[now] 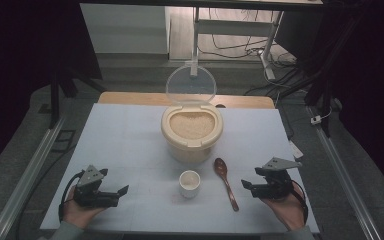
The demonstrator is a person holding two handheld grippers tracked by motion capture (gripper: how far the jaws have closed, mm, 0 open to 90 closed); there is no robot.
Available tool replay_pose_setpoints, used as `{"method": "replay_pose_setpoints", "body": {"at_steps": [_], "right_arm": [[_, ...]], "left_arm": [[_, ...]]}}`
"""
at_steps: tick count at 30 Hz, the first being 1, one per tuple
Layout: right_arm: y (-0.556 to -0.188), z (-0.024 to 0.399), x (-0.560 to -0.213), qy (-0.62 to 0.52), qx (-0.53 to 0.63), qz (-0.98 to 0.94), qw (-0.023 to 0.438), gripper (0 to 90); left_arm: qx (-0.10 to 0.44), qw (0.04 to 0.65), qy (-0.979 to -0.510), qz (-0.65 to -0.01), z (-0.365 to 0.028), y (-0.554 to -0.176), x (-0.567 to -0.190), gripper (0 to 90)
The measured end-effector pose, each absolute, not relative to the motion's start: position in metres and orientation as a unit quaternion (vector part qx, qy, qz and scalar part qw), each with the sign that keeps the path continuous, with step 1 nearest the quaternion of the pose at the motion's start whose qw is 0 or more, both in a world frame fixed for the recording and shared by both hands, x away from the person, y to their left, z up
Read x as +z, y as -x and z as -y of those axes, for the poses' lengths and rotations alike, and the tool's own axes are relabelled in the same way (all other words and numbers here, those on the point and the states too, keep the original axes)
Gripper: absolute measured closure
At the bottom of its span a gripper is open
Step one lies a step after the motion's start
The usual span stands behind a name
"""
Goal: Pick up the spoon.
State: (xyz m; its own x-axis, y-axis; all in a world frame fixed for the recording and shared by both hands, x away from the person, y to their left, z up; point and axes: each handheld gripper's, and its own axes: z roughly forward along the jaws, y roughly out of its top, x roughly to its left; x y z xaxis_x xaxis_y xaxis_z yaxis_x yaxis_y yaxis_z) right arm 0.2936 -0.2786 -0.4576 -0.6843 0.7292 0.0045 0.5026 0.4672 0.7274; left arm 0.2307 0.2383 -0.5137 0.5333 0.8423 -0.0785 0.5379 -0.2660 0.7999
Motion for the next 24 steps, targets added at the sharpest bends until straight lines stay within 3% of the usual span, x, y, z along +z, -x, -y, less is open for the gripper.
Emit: {"method": "replay_pose_setpoints", "body": {"at_steps": [11, 24], "right_arm": [[-0.292, 0.249, -0.450, -0.362, 0.334, -0.857, 0.153, 30.6], [-0.303, 0.222, -0.460, -0.413, 0.262, -0.866, 0.101, 36.7]], "left_arm": [[0.174, 0.405, -0.778, -0.448, -0.236, -0.231, -0.513, 6.3], [0.162, 0.405, -0.777, -0.454, -0.235, -0.233, -0.515, 7.2]]}}
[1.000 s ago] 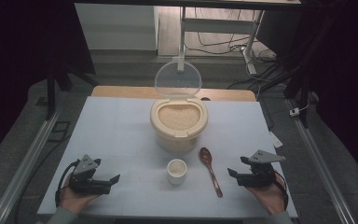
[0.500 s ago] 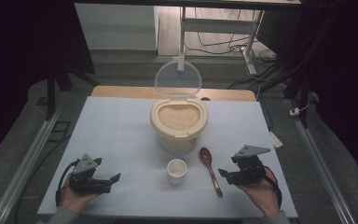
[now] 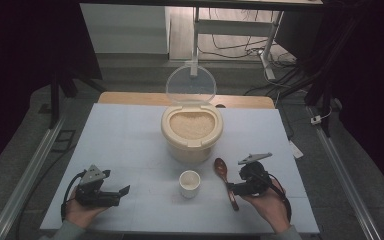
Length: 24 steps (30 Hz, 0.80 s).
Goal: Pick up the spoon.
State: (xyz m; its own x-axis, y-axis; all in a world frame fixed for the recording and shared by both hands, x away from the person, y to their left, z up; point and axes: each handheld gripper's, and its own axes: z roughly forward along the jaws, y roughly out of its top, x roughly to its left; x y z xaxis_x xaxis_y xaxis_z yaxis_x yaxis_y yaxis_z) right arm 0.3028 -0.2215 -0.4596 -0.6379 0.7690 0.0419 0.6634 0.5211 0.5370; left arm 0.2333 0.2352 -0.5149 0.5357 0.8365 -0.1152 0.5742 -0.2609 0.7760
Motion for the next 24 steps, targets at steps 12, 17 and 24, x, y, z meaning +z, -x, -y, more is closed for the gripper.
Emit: {"method": "replay_pose_setpoints", "body": {"at_steps": [12, 17, 24], "right_arm": [[-0.302, 0.205, -0.482, -0.433, 0.201, -0.874, 0.085, 43.3], [-0.302, 0.204, -0.490, -0.440, 0.189, -0.873, 0.089, 47.2], [-0.302, 0.201, -0.496, -0.445, 0.178, -0.873, 0.090, 51.6]], "left_arm": [[0.158, 0.401, -0.781, -0.451, -0.235, -0.233, -0.517, 7.5], [0.157, 0.400, -0.783, -0.450, -0.235, -0.233, -0.517, 7.4], [0.155, 0.398, -0.784, -0.450, -0.235, -0.234, -0.518, 7.3]]}}
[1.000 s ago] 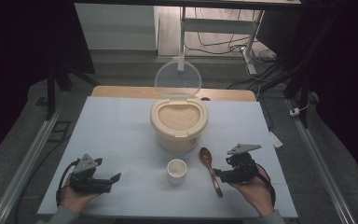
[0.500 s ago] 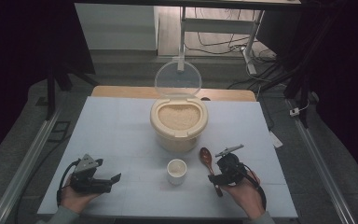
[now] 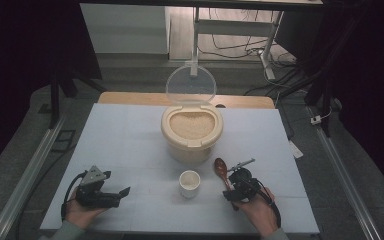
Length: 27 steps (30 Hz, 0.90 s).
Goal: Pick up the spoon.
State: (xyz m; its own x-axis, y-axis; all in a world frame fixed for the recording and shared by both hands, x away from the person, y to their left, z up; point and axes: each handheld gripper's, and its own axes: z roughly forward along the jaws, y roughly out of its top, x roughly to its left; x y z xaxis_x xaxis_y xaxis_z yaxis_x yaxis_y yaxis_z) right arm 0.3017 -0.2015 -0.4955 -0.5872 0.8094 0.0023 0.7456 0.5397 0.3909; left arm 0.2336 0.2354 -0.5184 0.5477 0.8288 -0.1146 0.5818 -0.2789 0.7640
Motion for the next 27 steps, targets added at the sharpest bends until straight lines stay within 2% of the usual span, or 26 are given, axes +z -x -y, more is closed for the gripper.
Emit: {"method": "replay_pose_setpoints", "body": {"at_steps": [10, 19, 27], "right_arm": [[-0.3003, 0.1980, -0.4991, -0.451, 0.165, -0.871, 0.106, 61.1], [-0.3024, 0.1953, -0.4984, -0.471, 0.160, -0.861, 0.104, 77.8], [-0.3024, 0.1952, -0.4978, -0.467, 0.155, -0.864, 0.108, 79.3]], "left_arm": [[0.154, 0.398, -0.786, -0.448, -0.2357, -0.2340, -0.5193, 7.4], [0.154, 0.397, -0.787, -0.447, -0.2362, -0.2335, -0.5197, 7.4], [0.155, 0.396, -0.787, -0.447, -0.2361, -0.2330, -0.5197, 7.4]]}}
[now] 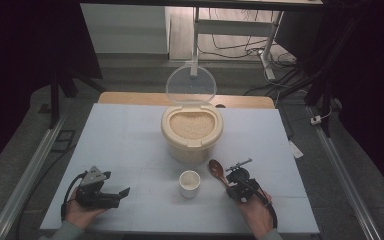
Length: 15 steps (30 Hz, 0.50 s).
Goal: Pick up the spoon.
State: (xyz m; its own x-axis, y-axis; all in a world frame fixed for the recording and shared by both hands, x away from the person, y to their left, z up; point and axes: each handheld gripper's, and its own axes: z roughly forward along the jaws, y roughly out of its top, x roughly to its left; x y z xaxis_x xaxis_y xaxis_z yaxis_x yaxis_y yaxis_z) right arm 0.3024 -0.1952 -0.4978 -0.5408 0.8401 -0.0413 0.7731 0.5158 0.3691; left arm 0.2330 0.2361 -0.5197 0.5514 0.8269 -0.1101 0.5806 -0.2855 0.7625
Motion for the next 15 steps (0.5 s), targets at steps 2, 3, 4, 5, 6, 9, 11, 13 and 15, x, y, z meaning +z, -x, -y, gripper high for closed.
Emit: {"method": "replay_pose_setpoints", "body": {"at_steps": [2, 3, 4, 5, 6, 9, 11, 13, 15], "right_arm": [[-0.302, 0.195, -0.498, -0.465, 0.158, -0.864, 0.112, 79.4], [-0.302, 0.195, -0.497, -0.459, 0.154, -0.867, 0.118, 79.4], [-0.301, 0.196, -0.497, -0.459, 0.160, -0.865, 0.122, 79.5], [-0.301, 0.196, -0.497, -0.459, 0.160, -0.865, 0.122, 79.5], [-0.302, 0.198, -0.496, -0.458, 0.163, -0.866, 0.117, 79.5], [-0.302, 0.205, -0.491, -0.456, 0.182, -0.864, 0.114, 79.5], [-0.303, 0.209, -0.488, -0.456, 0.192, -0.862, 0.110, 79.6], [-0.302, 0.211, -0.487, -0.456, 0.197, -0.861, 0.107, 79.6], [-0.302, 0.215, -0.485, -0.457, 0.206, -0.859, 0.101, 79.7]], "left_arm": [[0.157, 0.396, -0.786, -0.447, -0.236, -0.233, -0.520, 7.4], [0.157, 0.396, -0.786, -0.448, -0.236, -0.233, -0.520, 7.4], [0.157, 0.396, -0.786, -0.448, -0.236, -0.233, -0.520, 7.4], [0.158, 0.396, -0.786, -0.448, -0.236, -0.233, -0.520, 7.4], [0.158, 0.396, -0.786, -0.448, -0.236, -0.233, -0.520, 7.4], [0.157, 0.395, -0.786, -0.448, -0.236, -0.233, -0.520, 7.5], [0.157, 0.395, -0.786, -0.448, -0.236, -0.233, -0.520, 7.4], [0.157, 0.395, -0.786, -0.449, -0.236, -0.233, -0.521, 7.5], [0.157, 0.395, -0.786, -0.449, -0.236, -0.233, -0.521, 7.5]]}}
